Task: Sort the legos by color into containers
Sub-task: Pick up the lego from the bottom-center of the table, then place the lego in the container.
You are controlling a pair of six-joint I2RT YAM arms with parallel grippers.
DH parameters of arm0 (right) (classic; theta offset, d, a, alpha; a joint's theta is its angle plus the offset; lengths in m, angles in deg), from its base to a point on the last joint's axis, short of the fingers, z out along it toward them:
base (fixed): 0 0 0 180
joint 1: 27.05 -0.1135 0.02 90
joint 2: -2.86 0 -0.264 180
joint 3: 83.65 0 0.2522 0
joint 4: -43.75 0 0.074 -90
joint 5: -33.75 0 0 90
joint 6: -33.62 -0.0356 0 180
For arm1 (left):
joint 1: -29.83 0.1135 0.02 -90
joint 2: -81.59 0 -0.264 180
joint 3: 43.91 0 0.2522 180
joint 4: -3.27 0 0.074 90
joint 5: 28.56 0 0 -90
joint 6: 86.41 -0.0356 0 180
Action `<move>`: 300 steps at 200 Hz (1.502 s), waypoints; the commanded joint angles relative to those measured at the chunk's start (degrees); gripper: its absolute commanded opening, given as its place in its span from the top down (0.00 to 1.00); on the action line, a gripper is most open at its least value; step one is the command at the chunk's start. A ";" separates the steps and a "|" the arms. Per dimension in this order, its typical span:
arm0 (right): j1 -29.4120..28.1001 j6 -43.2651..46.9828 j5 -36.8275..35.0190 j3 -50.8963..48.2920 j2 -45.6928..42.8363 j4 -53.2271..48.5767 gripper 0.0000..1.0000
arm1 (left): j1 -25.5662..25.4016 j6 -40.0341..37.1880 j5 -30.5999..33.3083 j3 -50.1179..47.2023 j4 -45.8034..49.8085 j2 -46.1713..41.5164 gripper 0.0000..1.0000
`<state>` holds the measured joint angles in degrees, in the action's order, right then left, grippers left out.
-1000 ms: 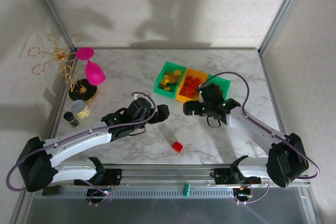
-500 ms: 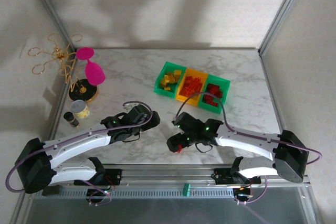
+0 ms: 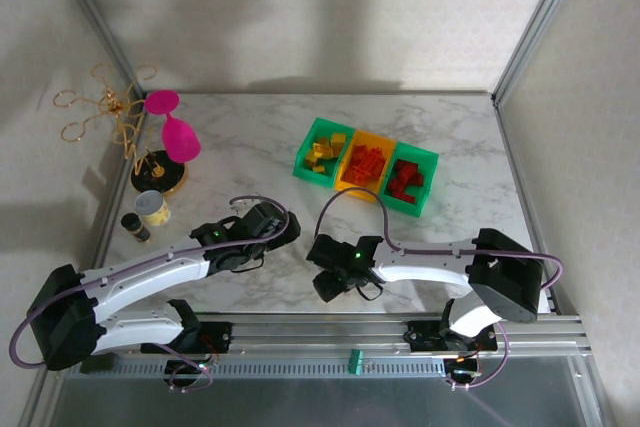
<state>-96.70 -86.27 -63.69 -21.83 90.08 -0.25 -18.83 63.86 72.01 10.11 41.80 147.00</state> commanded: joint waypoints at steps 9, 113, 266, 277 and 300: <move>-0.75 -0.98 -4.03 1.86 0.99 -2.02 0.33 | -0.20 2.13 2.54 -1.05 2.25 -0.90 0.00; -0.62 -3.56 -5.39 1.73 0.34 -1.69 0.60 | -0.20 1.60 2.35 -0.96 1.47 -1.62 0.00; 41.46 6.15 -2.20 13.11 -10.04 5.35 0.67 | 0.15 -8.54 4.54 10.72 -6.63 5.90 0.00; 45.17 6.17 0.07 14.06 -8.33 8.14 0.67 | 0.15 -9.56 3.80 11.54 -8.45 7.16 0.01; 49.40 6.42 -1.73 16.53 -2.54 11.07 0.67 | 0.32 -10.69 3.47 11.87 -11.42 8.74 0.00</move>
<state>-50.62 -81.66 -65.42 -7.78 82.21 6.46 -18.81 55.95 74.78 20.31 33.98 154.39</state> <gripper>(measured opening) 0.331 0.996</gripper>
